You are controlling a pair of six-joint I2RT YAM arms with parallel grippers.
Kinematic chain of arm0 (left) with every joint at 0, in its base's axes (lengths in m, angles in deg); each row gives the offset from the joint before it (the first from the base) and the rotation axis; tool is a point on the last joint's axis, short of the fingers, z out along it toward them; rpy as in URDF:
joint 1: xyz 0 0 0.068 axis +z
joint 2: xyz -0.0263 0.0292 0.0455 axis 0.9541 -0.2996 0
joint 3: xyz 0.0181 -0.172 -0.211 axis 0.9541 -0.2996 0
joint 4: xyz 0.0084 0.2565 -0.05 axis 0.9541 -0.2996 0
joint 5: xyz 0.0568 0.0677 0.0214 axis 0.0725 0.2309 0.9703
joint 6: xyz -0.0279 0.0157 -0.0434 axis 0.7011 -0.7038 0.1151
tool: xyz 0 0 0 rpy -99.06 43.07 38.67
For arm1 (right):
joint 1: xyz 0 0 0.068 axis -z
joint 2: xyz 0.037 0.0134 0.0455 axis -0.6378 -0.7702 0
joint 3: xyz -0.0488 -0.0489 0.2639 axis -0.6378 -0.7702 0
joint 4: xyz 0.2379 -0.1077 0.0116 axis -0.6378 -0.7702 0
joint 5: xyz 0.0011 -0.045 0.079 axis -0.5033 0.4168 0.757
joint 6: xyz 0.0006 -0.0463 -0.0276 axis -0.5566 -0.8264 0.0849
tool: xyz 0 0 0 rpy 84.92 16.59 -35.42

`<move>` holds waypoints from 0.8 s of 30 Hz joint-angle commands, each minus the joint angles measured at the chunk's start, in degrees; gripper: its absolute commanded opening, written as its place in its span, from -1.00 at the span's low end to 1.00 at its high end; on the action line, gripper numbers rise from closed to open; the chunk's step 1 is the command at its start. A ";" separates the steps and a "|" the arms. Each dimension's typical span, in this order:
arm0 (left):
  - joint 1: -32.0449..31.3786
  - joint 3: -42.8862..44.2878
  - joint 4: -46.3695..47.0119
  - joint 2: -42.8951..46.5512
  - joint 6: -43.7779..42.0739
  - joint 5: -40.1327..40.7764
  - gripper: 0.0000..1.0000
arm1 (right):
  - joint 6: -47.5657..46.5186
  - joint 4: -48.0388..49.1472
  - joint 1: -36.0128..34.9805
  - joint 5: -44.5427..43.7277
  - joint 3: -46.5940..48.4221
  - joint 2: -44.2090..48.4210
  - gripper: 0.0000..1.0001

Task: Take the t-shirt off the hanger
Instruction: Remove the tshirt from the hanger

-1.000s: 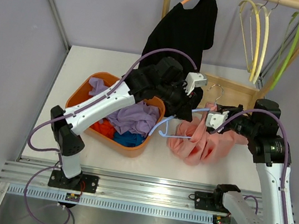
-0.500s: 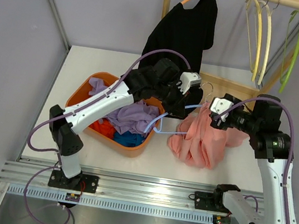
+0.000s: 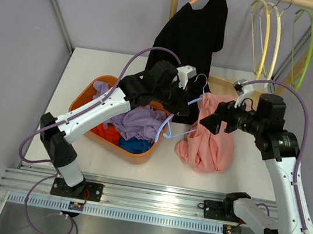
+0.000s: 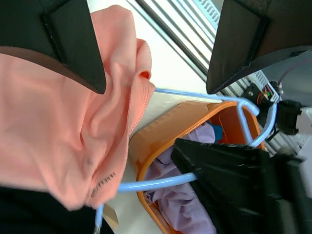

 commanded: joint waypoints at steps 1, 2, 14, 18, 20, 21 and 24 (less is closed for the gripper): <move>-0.17 -0.60 10.24 4.69 6.23 0.39 -1.00 | 15.25 6.75 -5.81 -14.99 -0.52 -1.54 0.82; -0.17 -0.69 10.60 4.78 6.93 -0.05 -1.00 | 15.34 6.48 -6.69 -16.60 -0.07 -2.43 0.81; -0.17 -4.64 12.53 7.32 5.99 -1.10 -1.00 | 6.82 10.34 -8.81 -28.22 -1.57 -7.10 -1.00; -0.70 -7.10 8.78 10.04 -5.33 1.17 -1.00 | 2.43 12.80 -6.36 -31.02 2.03 -4.91 -1.00; -0.70 -10.51 7.01 13.37 -13.57 5.02 -1.00 | 0.33 14.03 -3.20 -32.26 3.09 -4.46 -1.00; -0.61 -11.75 6.39 14.78 -16.24 6.00 -1.00 | 0.40 14.82 0.90 -32.35 3.44 -4.28 -1.00; -0.61 -17.62 6.12 21.62 -26.43 6.98 -1.00 | -0.91 14.39 7.86 -30.35 2.31 -3.85 -1.00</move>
